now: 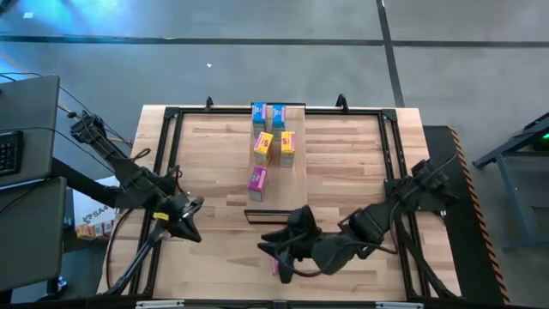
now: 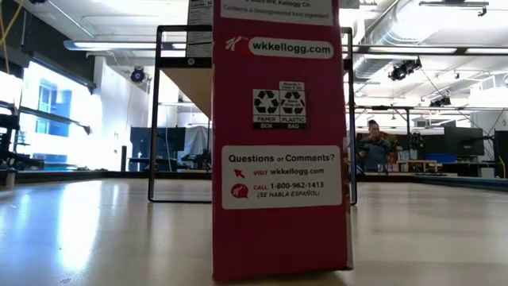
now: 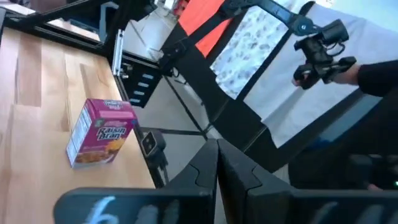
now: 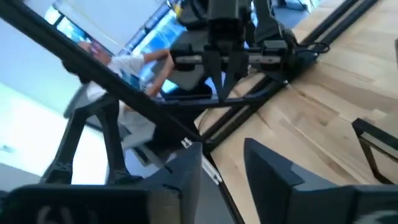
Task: Stack cereal on shelf
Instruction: Put the purple cereal box on the shelf
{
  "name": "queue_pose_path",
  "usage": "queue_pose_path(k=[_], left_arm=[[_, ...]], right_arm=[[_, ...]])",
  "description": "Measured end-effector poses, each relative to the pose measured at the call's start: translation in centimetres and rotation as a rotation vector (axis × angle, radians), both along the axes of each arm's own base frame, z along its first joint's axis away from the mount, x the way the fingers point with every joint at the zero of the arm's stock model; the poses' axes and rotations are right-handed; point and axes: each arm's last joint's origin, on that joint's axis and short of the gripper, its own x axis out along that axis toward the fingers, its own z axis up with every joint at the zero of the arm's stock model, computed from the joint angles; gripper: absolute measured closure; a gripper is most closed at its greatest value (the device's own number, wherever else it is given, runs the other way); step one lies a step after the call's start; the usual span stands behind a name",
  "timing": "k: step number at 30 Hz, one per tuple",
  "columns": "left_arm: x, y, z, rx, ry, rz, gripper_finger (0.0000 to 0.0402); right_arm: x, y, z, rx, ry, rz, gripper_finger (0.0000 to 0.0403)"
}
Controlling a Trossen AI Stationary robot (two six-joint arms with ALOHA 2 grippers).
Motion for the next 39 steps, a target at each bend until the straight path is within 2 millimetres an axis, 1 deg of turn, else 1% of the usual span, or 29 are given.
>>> queue_pose_path(k=[3, 7, 9, 11, 16, 20, 23, 28, 33, 36, 39], left_arm=[[-0.4, 0.3, 0.5, -0.023, -0.028, -0.016, 0.0401], [-0.7, 0.5, 0.8, -0.038, -0.044, -0.023, 0.0402], [-0.8, 0.6, 0.8, -0.032, -0.048, -0.023, 0.0402], [-0.8, 0.6, 0.8, -0.034, -0.054, -0.023, 0.0402], [-0.8, 0.6, 0.8, -0.034, -0.052, -0.023, 0.0402], [-0.8, 0.6, 0.8, -0.031, -0.053, -0.023, 0.0402], [-0.8, 0.6, 0.8, -0.033, -0.05, -0.022, 0.0402], [-0.8, 0.6, 0.7, -0.041, -0.036, -0.022, 0.0401], [-0.8, 0.6, 0.6, -0.034, -0.026, -0.022, 0.0402], [-0.8, 0.7, 0.5, -0.04, -0.002, -0.019, 0.0402], [-0.8, 0.7, 0.4, -0.037, 0.01, -0.018, 0.0402]], right_arm=[[0.7, -0.2, 1.1, 0.014, 0.016, -0.029, 0.0265], [2.3, 0.2, 2.3, 0.086, -0.129, -0.164, 0.0251], [3.0, 0.2, 2.7, 0.134, -0.194, -0.189, 0.0249], [3.6, 0.0, 2.9, 0.154, -0.237, -0.17, 0.0249], [4.7, -0.6, 3.5, 0.3, -0.278, 0.034, 0.0249], [4.7, -0.5, 3.8, 0.322, -0.304, 0.057, 0.0249], [4.7, -0.2, 3.3, 0.33, -0.26, 0.089, 0.0249], [4.5, 0.0, 1.6, 0.379, -0.094, 0.093, 0.0249], [4.7, -0.3, 1.6, 0.411, -0.066, 0.136, 0.0249], [4.4, -0.6, 0.0, 0.398, 0.106, 0.144, 0.0249], [3.9, -0.5, -2.5, 0.455, 0.35, 0.109, 0.0249]])
